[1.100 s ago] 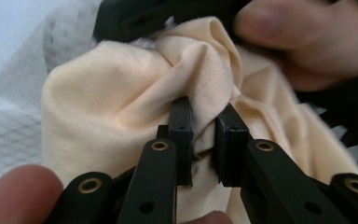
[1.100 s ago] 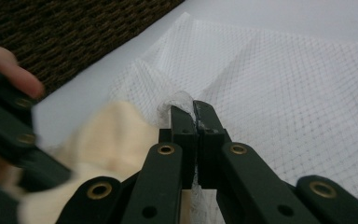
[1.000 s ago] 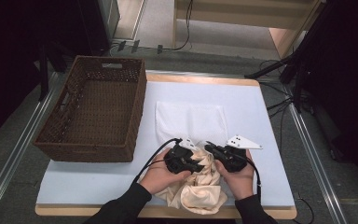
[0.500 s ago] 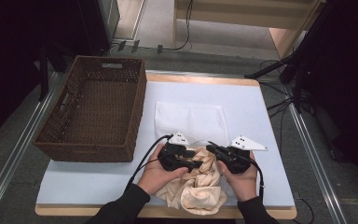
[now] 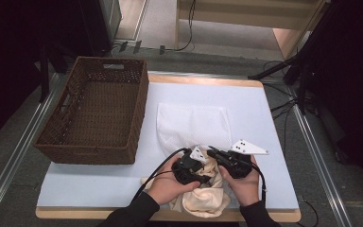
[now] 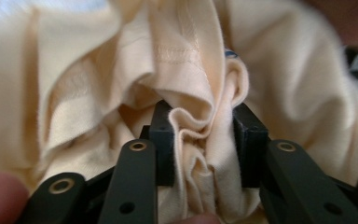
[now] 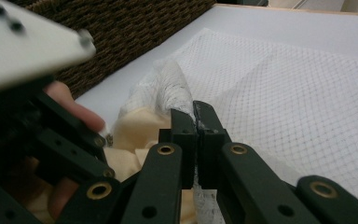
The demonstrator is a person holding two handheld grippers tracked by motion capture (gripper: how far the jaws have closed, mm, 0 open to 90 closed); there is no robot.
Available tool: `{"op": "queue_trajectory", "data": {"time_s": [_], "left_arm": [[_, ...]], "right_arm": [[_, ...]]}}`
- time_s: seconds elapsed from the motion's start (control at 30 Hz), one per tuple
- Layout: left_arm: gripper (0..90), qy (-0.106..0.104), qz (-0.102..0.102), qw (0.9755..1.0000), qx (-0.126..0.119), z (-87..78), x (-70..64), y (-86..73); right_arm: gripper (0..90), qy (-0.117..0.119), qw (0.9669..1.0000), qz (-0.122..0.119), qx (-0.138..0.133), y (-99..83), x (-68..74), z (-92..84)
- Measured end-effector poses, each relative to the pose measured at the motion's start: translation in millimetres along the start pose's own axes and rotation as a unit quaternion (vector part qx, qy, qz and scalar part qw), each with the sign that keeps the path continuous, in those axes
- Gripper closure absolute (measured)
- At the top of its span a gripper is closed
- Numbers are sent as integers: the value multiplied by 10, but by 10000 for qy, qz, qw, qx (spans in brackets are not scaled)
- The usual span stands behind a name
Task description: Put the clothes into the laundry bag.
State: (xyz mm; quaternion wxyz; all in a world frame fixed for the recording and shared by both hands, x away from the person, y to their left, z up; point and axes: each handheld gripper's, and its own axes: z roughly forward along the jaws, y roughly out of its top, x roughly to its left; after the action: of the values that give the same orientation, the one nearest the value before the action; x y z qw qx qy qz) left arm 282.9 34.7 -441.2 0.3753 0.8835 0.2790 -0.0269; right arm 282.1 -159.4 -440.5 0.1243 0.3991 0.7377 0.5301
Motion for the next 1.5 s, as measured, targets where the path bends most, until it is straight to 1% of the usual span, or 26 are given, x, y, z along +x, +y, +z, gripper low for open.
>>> {"op": "queue_trajectory", "data": {"time_s": [0.07,0.1,0.17,0.23,0.27,0.33,0.4,0.47,0.57,0.63,0.7,0.8,0.9,0.93,0.97,1.0,1.03,1.1,1.17,1.2,1.27,1.3,1.33,1.37,1.43,1.5], "left_arm": [[677,-28,-351,9985,-415,-136,80,21],[676,117,-534,9967,-595,-185,116,24],[675,603,-643,9934,-731,-208,162,11],[669,1300,-726,9868,-637,-153,200,-31],[664,1510,-773,9837,-589,-99,242,-65],[643,1252,-1044,9855,-471,1,337,-118],[600,1239,-946,9865,-507,-11,311,-108],[528,940,-960,9889,-634,-93,293,-94],[438,573,-966,9890,-964,-276,225,-81],[362,341,-876,9905,-1005,-348,154,-67],[258,168,-727,9930,-913,-366,66,-65],[134,192,-507,9965,-629,-276,-76,-67],[112,256,-302,9992,-98,-83,-141,-74],[96,340,-266,9990,108,-5,-141,-85],[109,551,-112,9976,396,64,-131,-98],[175,809,29,9953,527,113,-131,-114],[231,787,3,9960,415,96,-107,-115],[535,821,-93,9960,336,53,-83,-107],[671,787,-71,9966,242,-3,-95,-101],[698,760,-98,9969,171,-27,-101,-95],[707,508,-422,9977,-165,-136,-66,-66],[708,403,-591,9966,-420,-202,-35,-52],[709,431,-696,9947,-614,-257,-13,-37],[709,513,-778,9925,-789,-287,2,-29],[707,768,-861,9890,-930,-264,26,-37],[701,1303,-850,9846,-801,-139,55,-69]], "right_arm": [[891,-28,10000,21,-41,10,2,-25],[891,-29,10000,18,-71,19,2,-42],[891,-44,9999,14,-155,48,13,-74],[892,-28,9998,-20,-196,78,30,-94],[891,-12,9998,-37,-206,86,41,-98],[892,37,9998,-80,-182,90,58,-90],[892,13,9999,-123,-110,69,63,-65],[892,1,10000,-47,-74,46,41,-51],[891,-27,10000,4,-89,40,-2,-61],[891,-44,9999,35,-87,45,-12,-69],[891,-69,9999,38,-66,42,-18,-66],[891,-72,10000,26,-49,28,-28,-47],[891,-65,10000,32,-20,19,-20,-26],[890,-61,10000,24,-6,17,-17,-23],[890,-47,10000,27,6,15,-11,-22],[890,-40,10000,31,20,13,-6,-20],[889,-24,10000,7,38,11,-5,-20],[890,6,10000,7,62,6,2,-22],[890,16,10000,8,43,5,7,-27],[889,23,10000,-29,24,10,11,-37],[890,26,10000,-19,6,20,22,-60],[890,43,10000,1,-26,28,30,-74],[890,29,10000,0,-89,39,35,-87],[890,50,9999,6,-154,52,44,-103],[891,44,9997,-24,-251,90,69,-134],[891,72,9997,-45,-241,112,93,-148]]}}
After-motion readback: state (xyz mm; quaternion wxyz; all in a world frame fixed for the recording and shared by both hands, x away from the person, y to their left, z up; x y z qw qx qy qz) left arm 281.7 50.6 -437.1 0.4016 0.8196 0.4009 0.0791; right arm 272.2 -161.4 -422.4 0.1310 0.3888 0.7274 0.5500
